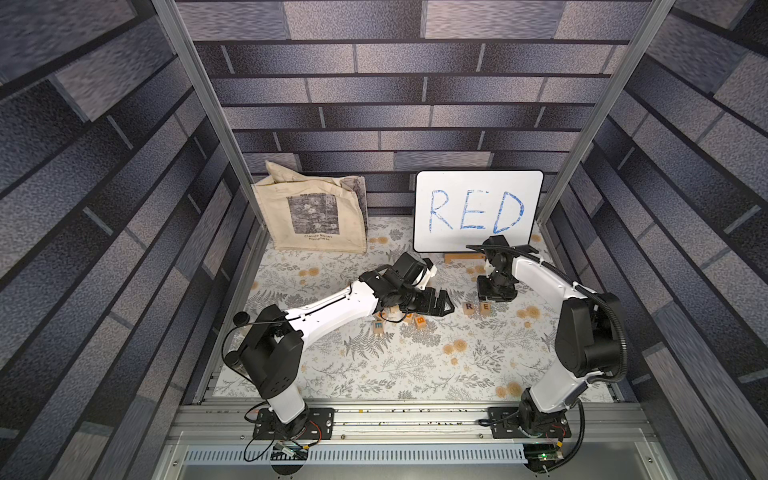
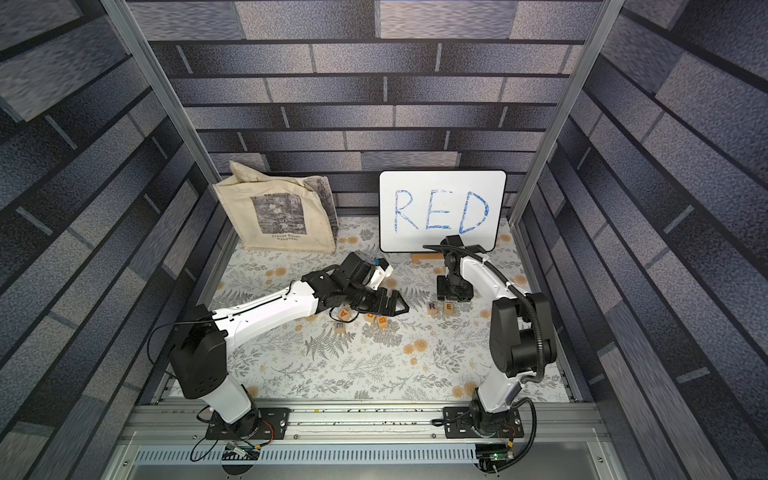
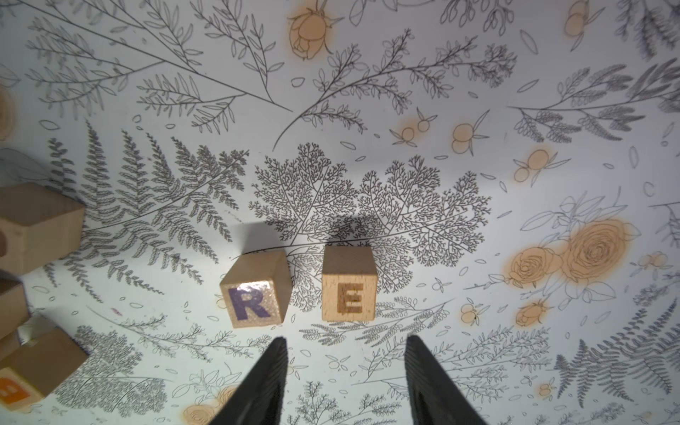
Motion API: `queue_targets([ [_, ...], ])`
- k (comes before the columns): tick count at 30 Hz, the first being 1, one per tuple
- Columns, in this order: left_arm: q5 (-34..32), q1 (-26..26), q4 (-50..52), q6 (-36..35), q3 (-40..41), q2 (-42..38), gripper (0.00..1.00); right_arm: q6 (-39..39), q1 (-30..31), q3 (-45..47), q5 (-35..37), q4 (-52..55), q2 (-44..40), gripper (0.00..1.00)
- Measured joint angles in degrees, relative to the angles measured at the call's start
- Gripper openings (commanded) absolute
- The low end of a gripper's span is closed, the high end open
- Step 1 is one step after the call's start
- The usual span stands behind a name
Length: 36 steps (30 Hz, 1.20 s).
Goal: Assemble the uppercase word "red" with letter blocks
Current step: Adjust the letter block at the center of the board, then pick up the letter block from the center of the board.
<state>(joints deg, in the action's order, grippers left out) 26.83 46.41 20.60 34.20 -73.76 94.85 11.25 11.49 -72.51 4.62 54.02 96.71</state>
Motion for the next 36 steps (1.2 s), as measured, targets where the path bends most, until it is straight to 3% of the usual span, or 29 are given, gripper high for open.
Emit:
queue_targets([
  [4,-0.09,-0.76,0.83,-0.63,0.00,-2.40,1.00,0.42,0.13,-0.57,-0.83,0.85,-1.22,0.84],
  [6,-0.26,-1.05,1.27,-0.85,0.09,-3.39,1.00,0.61,0.57,-0.70,-1.29,1.44,-1.73,0.99],
  [17,-2.45,-1.90,4.81,-2.51,1.99,-7.96,1.00,7.50,3.43,-2.95,-4.39,3.08,-3.15,1.00],
  [36,-6.47,-2.27,9.68,-4.22,6.73,-17.00,1.00,29.27,10.67,-8.00,-6.05,3.17,-2.23,1.00],
])
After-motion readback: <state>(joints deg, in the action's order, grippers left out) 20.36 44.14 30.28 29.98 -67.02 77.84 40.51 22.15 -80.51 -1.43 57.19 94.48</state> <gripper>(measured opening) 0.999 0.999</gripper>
